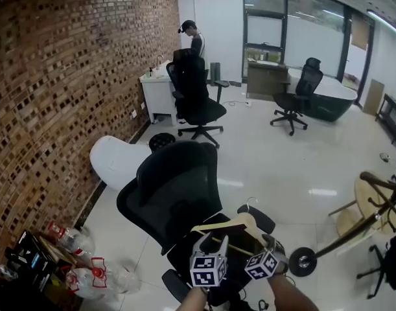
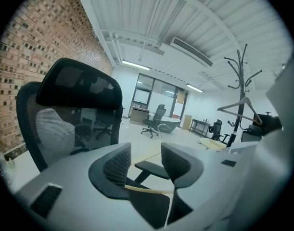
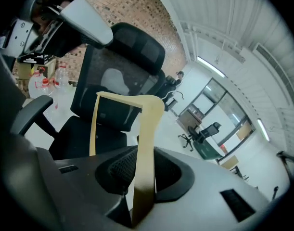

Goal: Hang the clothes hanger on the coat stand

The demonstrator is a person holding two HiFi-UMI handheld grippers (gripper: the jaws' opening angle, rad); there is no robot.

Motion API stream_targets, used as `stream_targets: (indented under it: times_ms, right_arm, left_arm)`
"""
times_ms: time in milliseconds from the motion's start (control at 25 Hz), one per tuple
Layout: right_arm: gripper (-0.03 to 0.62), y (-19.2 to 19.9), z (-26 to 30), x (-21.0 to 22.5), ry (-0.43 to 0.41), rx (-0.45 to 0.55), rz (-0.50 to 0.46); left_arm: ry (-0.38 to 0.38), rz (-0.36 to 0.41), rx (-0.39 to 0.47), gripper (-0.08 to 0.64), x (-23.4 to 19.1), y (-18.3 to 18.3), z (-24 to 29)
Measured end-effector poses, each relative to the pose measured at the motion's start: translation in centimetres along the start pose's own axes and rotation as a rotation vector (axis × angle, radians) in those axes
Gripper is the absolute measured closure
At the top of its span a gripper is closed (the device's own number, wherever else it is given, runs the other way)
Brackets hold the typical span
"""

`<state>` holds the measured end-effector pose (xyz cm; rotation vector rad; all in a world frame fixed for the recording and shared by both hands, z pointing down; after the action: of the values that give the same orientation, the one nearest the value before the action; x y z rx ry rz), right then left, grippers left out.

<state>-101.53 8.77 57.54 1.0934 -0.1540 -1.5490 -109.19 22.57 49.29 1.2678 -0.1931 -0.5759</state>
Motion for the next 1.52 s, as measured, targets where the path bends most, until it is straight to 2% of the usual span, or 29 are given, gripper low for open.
stream_targets:
  times_ms: [200, 360, 560, 640, 800, 960, 1240, 1520]
  right_arm:
    - [0.515, -3.1, -9.3, 3.2, 0.133, 0.129, -0.041]
    - [0.515, -5.2, -16.0, 7.1, 0.227, 0.238, -0.048]
    - [0.515, -4.9, -23.6, 11.3, 0.276, 0.353, -0.049]
    - [0.515, -2.5, -27.0, 12.8, 0.283, 0.380, -0.045]
    - [0.515, 4.9, -34.1, 16.9, 0.313, 0.423, -0.051]
    - [0.515, 12.1, -38.3, 21.4, 0.327, 0.416, -0.060]
    - [0.515, 19.0, -44.3, 26.5, 0.418, 0.387, -0.014]
    - [0.515, 22.6, -51.9, 27.9, 0.514, 0.327, 0.029]
  left_arm:
    - [0.057, 0.020, 0.050, 0.371, 4.2, -2.3, -5.2]
    - [0.062, 0.047, 0.117, 0.371, 7.7, -5.5, -9.1]
    - [0.066, 0.074, 0.196, 0.371, 14.5, -8.9, -12.7]
    - [0.082, 0.084, 0.217, 0.373, 19.2, -8.9, -14.2]
    - [0.133, 0.090, 0.235, 0.379, 30.9, -6.8, -16.4]
    - [0.159, 0.100, 0.219, 0.379, 40.3, -4.4, -17.1]
    - [0.251, 0.160, 0.203, 0.379, 49.1, -2.4, -18.2]
    - [0.426, 0.216, 0.217, 0.379, 56.5, -2.8, -22.0]
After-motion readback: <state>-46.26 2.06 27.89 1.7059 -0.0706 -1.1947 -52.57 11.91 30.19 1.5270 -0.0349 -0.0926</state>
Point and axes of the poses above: the fingertips, and each gripper's own axes: z forward along the fingers, x to its right, y out of its underside, the point moved 1 cm from there along -z, backward along the fingers, and after that the axes turned 5 degrees about z, right-handed, at the moved point
